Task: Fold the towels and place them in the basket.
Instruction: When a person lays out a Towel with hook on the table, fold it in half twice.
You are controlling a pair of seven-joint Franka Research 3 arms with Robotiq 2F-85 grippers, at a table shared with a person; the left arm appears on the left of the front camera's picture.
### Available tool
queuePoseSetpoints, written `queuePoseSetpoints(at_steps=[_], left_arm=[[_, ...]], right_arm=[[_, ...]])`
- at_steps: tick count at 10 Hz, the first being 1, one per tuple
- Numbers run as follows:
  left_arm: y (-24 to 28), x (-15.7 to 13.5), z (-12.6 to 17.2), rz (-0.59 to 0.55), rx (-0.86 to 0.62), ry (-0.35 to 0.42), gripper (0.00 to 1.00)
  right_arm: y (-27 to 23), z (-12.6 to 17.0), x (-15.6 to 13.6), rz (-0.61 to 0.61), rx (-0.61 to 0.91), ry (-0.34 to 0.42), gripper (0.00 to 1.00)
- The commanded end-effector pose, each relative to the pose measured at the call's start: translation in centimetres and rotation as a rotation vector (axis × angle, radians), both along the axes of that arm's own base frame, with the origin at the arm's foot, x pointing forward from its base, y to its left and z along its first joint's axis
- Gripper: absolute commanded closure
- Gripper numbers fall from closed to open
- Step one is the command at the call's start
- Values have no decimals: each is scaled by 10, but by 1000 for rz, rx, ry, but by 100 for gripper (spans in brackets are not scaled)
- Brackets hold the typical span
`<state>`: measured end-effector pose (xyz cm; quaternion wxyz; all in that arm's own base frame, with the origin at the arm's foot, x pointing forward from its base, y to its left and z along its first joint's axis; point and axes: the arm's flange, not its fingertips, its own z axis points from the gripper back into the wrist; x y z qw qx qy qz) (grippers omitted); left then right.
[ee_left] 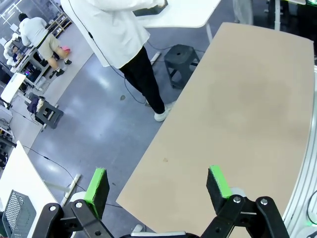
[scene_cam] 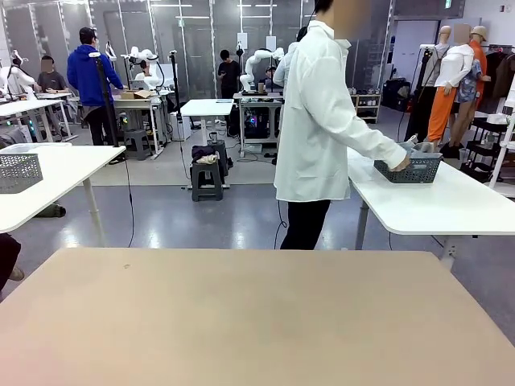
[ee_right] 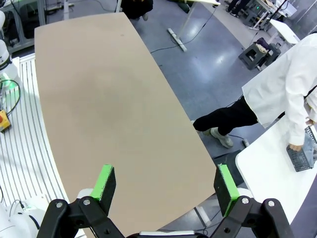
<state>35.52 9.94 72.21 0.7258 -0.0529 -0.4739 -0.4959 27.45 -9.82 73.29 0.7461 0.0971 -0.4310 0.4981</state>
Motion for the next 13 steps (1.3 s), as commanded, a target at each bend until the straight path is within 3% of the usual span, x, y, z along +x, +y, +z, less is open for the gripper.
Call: queuePoseSetpoints(at_steps=[1, 9, 13], left_arm=[[1, 1, -1, -14, -12, -3, 0], [1, 0, 0, 3, -3, 1, 0], [8, -19, 2, -39, -49, 76, 0]], right_arm=[[0, 0, 0, 14, 5, -5, 0], [0, 0, 0, -1, 4, 1, 0], [-5, 1, -16, 84, -36, 37, 0]])
